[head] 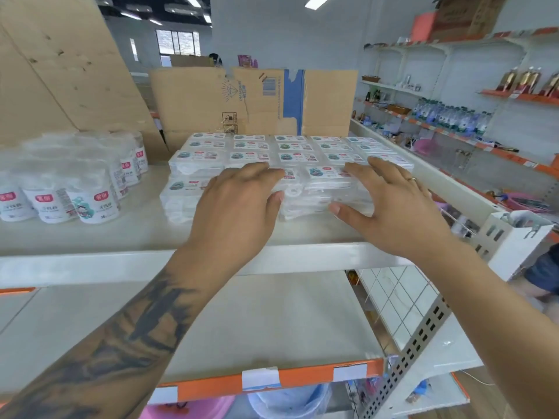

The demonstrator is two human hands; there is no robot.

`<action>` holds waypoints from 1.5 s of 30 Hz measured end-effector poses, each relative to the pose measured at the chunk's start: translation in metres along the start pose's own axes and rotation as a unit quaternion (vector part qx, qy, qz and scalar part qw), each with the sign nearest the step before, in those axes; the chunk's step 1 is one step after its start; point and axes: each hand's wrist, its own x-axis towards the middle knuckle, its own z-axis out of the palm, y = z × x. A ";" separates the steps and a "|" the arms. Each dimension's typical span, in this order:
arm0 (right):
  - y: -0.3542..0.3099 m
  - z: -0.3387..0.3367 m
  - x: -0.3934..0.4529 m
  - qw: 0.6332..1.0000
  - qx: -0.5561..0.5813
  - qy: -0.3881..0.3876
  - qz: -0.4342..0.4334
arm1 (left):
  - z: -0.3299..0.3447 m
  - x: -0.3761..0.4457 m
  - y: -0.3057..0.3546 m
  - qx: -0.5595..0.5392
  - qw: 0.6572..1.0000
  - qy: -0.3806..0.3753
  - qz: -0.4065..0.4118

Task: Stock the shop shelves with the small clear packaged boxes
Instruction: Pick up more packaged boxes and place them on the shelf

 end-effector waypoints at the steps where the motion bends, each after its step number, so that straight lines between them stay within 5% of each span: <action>1: 0.001 -0.001 -0.001 1.000 -0.004 -0.002 0.002 | 0.002 0.001 0.000 -0.002 1.000 0.010 0.003; 11: 0.028 -0.020 -0.002 0.997 -0.028 -0.049 0.059 | 0.026 0.029 0.030 -0.047 0.999 0.011 0.020; 32: 0.048 -0.009 0.002 0.998 -0.033 -0.045 0.019 | 0.034 0.015 0.066 0.083 0.994 -0.024 -0.061; 38: -0.003 -0.016 0.004 0.996 0.005 0.050 -0.068 | -0.010 -0.012 0.049 0.106 0.991 0.006 -0.077; 45: -0.106 -0.007 0.012 0.985 0.060 0.021 -0.162 | -0.089 -0.050 -0.032 0.160 0.978 0.050 -0.125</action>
